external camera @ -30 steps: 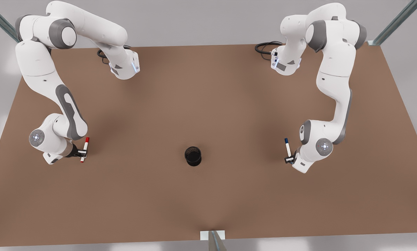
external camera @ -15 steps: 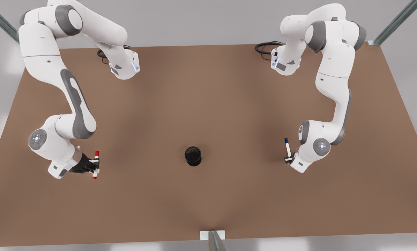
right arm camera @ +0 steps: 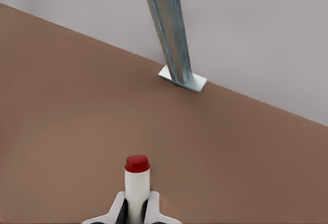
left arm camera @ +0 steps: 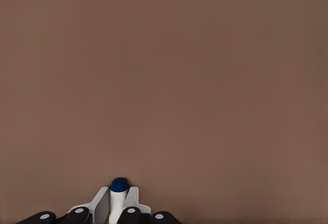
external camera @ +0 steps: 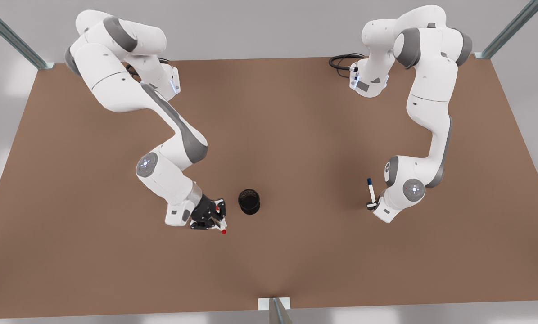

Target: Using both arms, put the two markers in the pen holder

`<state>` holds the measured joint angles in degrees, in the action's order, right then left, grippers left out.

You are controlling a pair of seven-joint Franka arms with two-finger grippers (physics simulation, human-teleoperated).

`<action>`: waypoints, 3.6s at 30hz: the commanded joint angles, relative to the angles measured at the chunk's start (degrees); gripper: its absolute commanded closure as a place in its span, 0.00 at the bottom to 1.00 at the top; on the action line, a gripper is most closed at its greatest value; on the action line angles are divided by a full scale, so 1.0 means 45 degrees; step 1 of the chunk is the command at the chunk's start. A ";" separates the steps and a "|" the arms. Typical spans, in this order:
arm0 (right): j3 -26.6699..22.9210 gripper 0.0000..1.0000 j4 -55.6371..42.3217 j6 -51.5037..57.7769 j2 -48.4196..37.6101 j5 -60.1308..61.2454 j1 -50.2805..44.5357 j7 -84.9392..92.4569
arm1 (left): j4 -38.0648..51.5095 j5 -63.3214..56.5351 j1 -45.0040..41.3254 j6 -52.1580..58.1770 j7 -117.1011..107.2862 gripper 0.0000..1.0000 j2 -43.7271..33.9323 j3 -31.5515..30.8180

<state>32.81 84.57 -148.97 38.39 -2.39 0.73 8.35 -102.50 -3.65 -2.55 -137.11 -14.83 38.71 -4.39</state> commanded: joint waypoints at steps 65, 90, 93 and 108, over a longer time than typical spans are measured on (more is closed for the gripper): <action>-0.7936 0.00 -0.0531 1.1697 -0.5466 0.0198 -0.1647 -0.2403 | 0.4868 0.5831 -0.3027 -0.3027 1.2709 0.79 -0.0342 -0.4669; -0.7780 0.00 0.0778 1.1580 -0.6188 -0.0036 -0.1628 -0.2364 | 0.6197 0.5733 -0.5527 -0.7403 1.2279 0.79 0.2471 -0.4004; -0.7799 0.00 0.0817 1.1599 -0.6169 -0.0036 -0.1530 -0.2325 | 0.6197 0.5733 -0.5566 -0.7422 1.2279 0.79 0.2628 -0.4005; -0.7936 0.00 0.0739 1.1463 -0.6051 -0.0134 -0.1374 -0.1836 | 0.5904 0.5772 -0.5723 -0.8223 1.2279 0.62 0.2998 -0.4004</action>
<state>-2.83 87.90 -97.08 11.20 -2.96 -5.35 -2.13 -75.86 22.32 -28.26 -173.23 37.89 52.25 -22.40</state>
